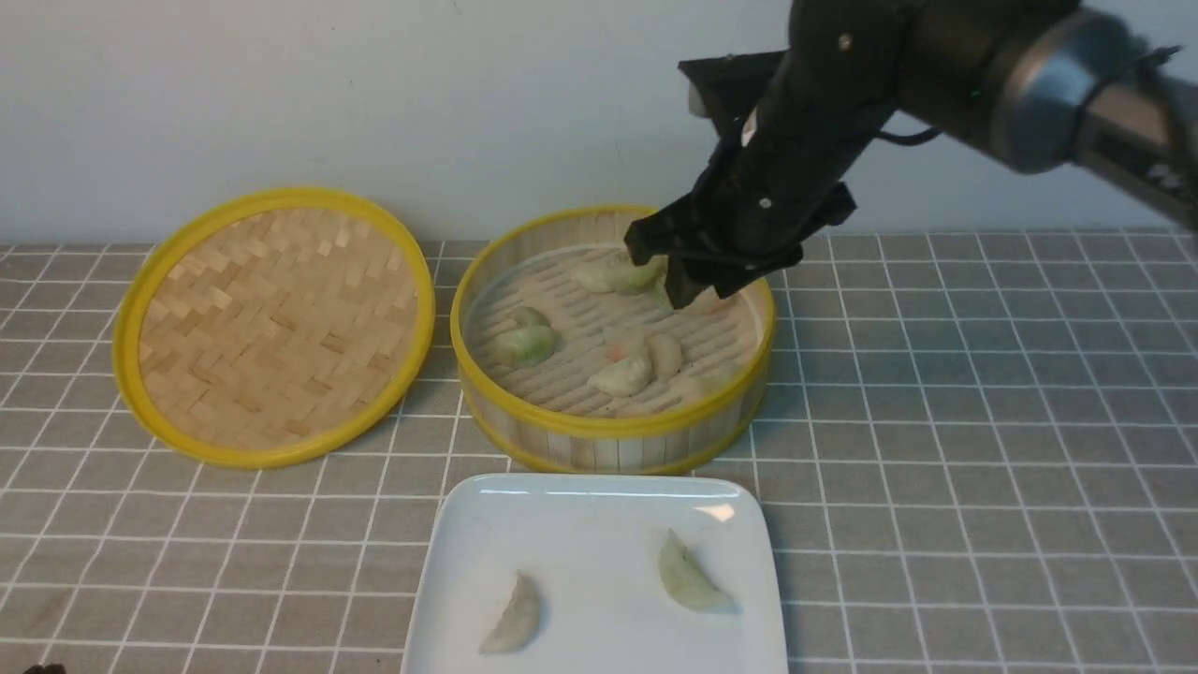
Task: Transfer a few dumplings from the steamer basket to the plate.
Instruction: Use the right arm to grab a dumpling from inside the steamer
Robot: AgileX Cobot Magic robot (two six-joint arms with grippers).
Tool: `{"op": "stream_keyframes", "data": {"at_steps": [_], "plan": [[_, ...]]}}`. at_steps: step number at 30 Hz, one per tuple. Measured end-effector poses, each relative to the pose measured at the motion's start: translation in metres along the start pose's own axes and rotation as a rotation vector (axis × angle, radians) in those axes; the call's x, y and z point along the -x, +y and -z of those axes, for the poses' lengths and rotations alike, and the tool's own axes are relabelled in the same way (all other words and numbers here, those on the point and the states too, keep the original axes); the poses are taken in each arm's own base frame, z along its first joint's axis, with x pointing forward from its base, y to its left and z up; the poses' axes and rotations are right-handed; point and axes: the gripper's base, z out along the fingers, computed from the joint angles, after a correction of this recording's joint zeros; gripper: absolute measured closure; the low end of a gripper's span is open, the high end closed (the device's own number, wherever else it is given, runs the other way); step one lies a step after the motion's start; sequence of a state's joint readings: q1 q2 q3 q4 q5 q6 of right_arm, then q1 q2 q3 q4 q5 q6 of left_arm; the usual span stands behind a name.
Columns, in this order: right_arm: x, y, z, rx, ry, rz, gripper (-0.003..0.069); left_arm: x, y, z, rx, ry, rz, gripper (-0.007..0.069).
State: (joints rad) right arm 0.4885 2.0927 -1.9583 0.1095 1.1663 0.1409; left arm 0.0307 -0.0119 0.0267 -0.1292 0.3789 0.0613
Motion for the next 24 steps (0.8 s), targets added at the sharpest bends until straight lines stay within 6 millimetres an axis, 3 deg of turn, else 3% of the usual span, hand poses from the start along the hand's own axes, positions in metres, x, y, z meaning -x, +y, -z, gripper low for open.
{"op": "stream_keyframes", "data": {"at_steps": [2,3,4,9,16,24], "plan": [[0.005,0.002,-0.023,-0.002,0.018,0.005,0.0293,0.0,0.0,0.0,0.0,0.0,0.0,0.0629],[0.005,0.003,-0.022,-0.001,0.014,0.007,0.0289,0.0,0.0,0.0,0.0,0.0,0.0,0.0629],[0.007,0.004,-0.039,-0.002,0.03,0.01,0.0257,0.0,0.0,0.0,0.0,0.0,0.0,0.0629],[0.008,0.008,-0.063,-0.021,0.049,0.033,0.0226,0.0,0.0,0.0,0.0,0.0,0.0,0.0629],[0.014,-0.003,-0.072,-0.152,0.021,0.052,0.0221,0.0,0.0,0.0,0.0,0.0,0.0,0.0629],[0.012,-0.006,-0.091,-0.171,0.032,0.055,0.0221,0.0,0.0,0.0,0.0,0.0,0.0,0.0629]]}}
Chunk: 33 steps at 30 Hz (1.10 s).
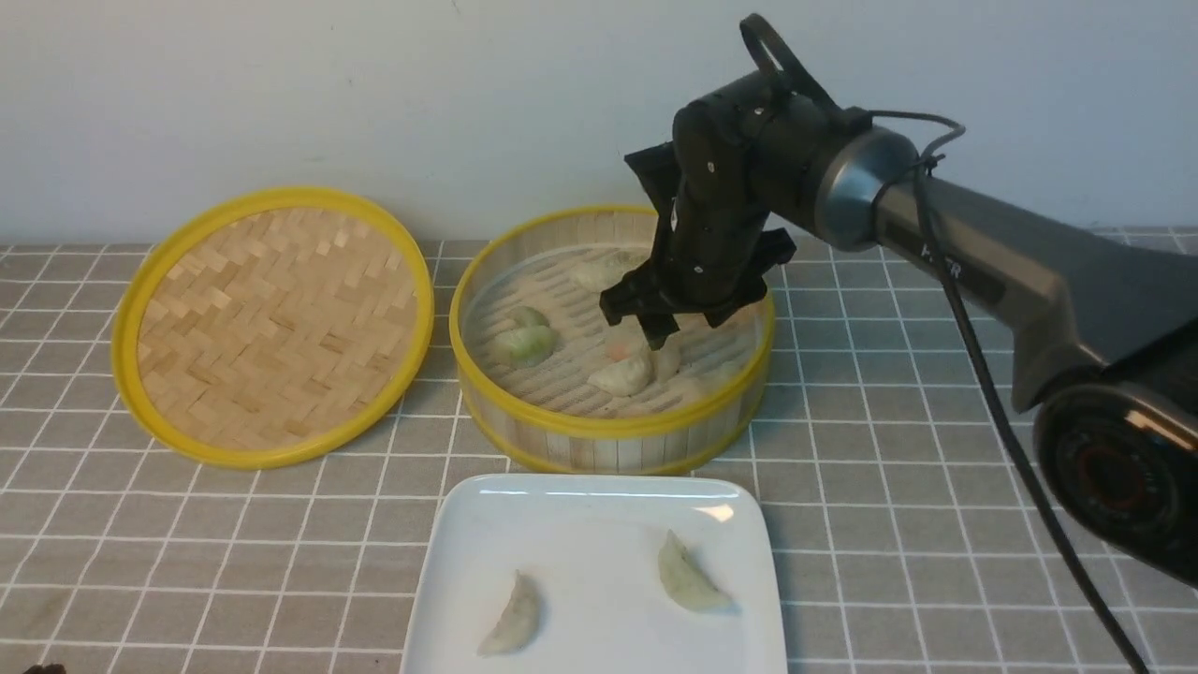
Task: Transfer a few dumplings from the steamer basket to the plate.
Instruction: Use the right arm to grab a dumpling from inside the steamer, then use the right arm to put the dumpling into the plate
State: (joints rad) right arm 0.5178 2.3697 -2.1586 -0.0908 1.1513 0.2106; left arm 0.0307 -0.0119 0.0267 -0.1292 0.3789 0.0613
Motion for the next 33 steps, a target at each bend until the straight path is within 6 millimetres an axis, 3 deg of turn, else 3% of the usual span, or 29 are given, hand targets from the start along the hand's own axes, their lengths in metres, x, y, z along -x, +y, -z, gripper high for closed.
{"op": "stream_keyframes", "data": {"at_steps": [6,12,14,17,19,22,25,26,27,33], "plan": [[-0.005,0.002,-0.019,0.001,0.028,0.0,0.0221,0.0,0.0,0.0,0.0,0.0,0.0,0.0629],[-0.006,0.004,-0.026,0.027,0.038,-0.008,0.0233,0.0,0.0,0.0,0.0,0.0,0.0,0.0629],[-0.006,0.005,-0.026,0.037,0.039,-0.008,0.029,0.0,0.0,0.0,0.0,0.0,0.0,0.0629],[-0.007,0.006,-0.025,0.042,0.053,-0.008,0.0473,0.0,0.0,0.0,0.0,0.0,0.0,0.0629],[-0.007,0.005,-0.022,0.039,0.059,-0.008,0.0473,0.0,0.0,0.0,0.0,0.0,0.0,0.0629],[-0.008,0.003,-0.003,0.03,0.082,-0.005,0.0467,0.0,0.0,0.0,0.0,0.0,0.0,0.0629],[0.002,-0.001,0.047,0.042,0.002,-0.006,0.0467,0.0,0.0,0.0,0.0,0.0,0.0,0.0629],[0.002,-0.001,0.05,0.044,-0.005,-0.006,0.0467,0.0,0.0,0.0,0.0,0.0,0.0,0.0629],[0.006,-0.003,0.078,0.053,-0.059,-0.007,0.0467,0.0,0.0,0.0,0.0,0.0,0.0,0.0629],[0.0,-0.002,0.146,0.161,-0.145,-0.02,0.0467,0.0,0.0,0.0,0.0,0.0,0.0,0.0629]]}}
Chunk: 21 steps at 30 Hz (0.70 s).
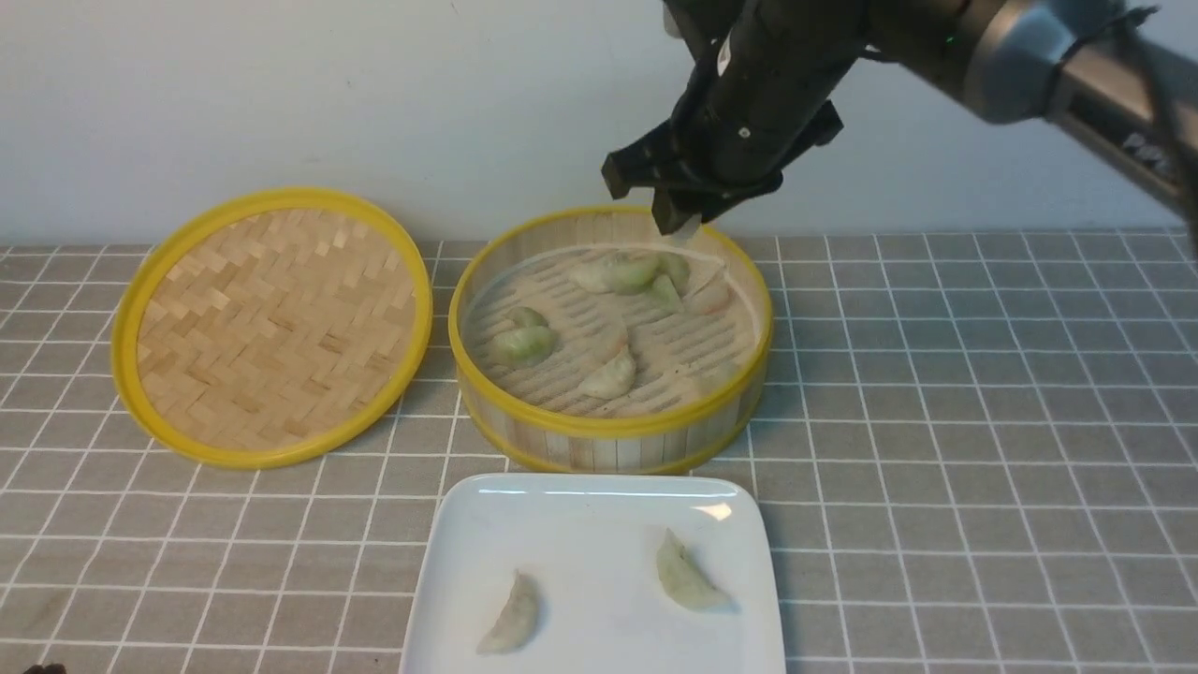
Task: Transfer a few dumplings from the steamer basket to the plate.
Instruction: Use the right arm to put the dumpling into the plate
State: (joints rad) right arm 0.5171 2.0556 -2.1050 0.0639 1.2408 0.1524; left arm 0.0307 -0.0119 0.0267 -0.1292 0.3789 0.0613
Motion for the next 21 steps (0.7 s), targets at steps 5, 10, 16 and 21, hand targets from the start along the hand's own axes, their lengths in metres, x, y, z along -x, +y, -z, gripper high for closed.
{"op": "stream_keyframes", "data": {"at_steps": [5,10,16,21], "plan": [[-0.033,0.02,0.013,0.107,0.099,-0.015,0.0467,0.0,0.0,0.0,0.0,0.0,0.0,0.0629],[-0.093,0.065,-0.013,0.143,0.311,0.078,0.0467,0.0,0.0,0.0,0.0,0.0,0.0,0.0629],[-0.131,0.091,-0.059,0.12,0.45,0.184,0.0467,0.0,0.0,0.0,0.0,0.0,0.0,0.0629],[-0.143,0.093,-0.09,0.1,0.513,0.196,0.0417,0.0,0.0,0.0,0.0,0.0,0.0,0.0629]]}}
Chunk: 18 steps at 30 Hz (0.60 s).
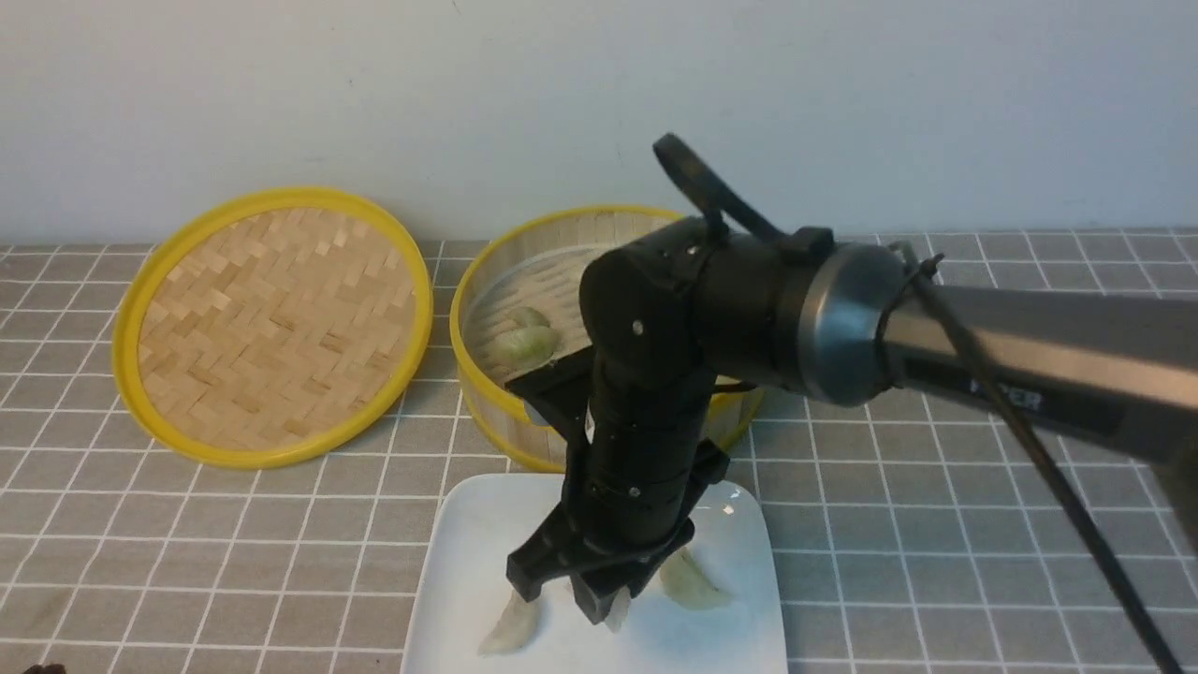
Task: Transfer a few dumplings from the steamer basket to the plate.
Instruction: Use the right arm to put the dumpling into the plate, then use the right arm to grab a dumpling from inside the steamer
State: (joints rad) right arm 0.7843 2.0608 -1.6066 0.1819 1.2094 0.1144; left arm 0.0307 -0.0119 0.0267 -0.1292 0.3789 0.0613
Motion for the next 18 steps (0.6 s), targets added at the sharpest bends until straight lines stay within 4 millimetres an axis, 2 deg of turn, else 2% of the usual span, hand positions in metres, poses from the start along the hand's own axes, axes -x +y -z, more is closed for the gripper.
{"op": "stream_keyframes", "data": {"at_steps": [4,8,9,11,14,15,18], "plan": [[0.001,0.0,-0.003,-0.002,0.004,-0.005,0.0294,0.0,0.0,0.0,0.0,0.0,0.0,0.0629],[0.007,0.0,0.008,-0.018,-0.033,0.013,0.0134,0.0,0.0,0.0,0.0,0.0,0.0,0.0629],[0.008,0.0,0.009,-0.021,-0.038,0.015,0.013,0.0,0.0,0.0,0.0,0.0,0.0,0.0629],[0.02,0.0,0.029,-0.073,-0.118,0.043,0.0089,0.0,0.0,0.0,0.0,0.0,0.0,0.0629],[0.037,-0.005,0.057,-0.149,-0.254,0.039,0.0077,0.0,0.0,0.0,0.0,0.0,0.0,0.0629],[0.047,-0.009,0.076,-0.166,-0.333,0.012,0.0075,0.0,0.0,0.0,0.0,0.0,0.0,0.0629],[0.061,-0.026,0.099,-0.165,-0.42,-0.061,0.0074,0.0,0.0,0.0,0.0,0.0,0.0,0.0629]]}}
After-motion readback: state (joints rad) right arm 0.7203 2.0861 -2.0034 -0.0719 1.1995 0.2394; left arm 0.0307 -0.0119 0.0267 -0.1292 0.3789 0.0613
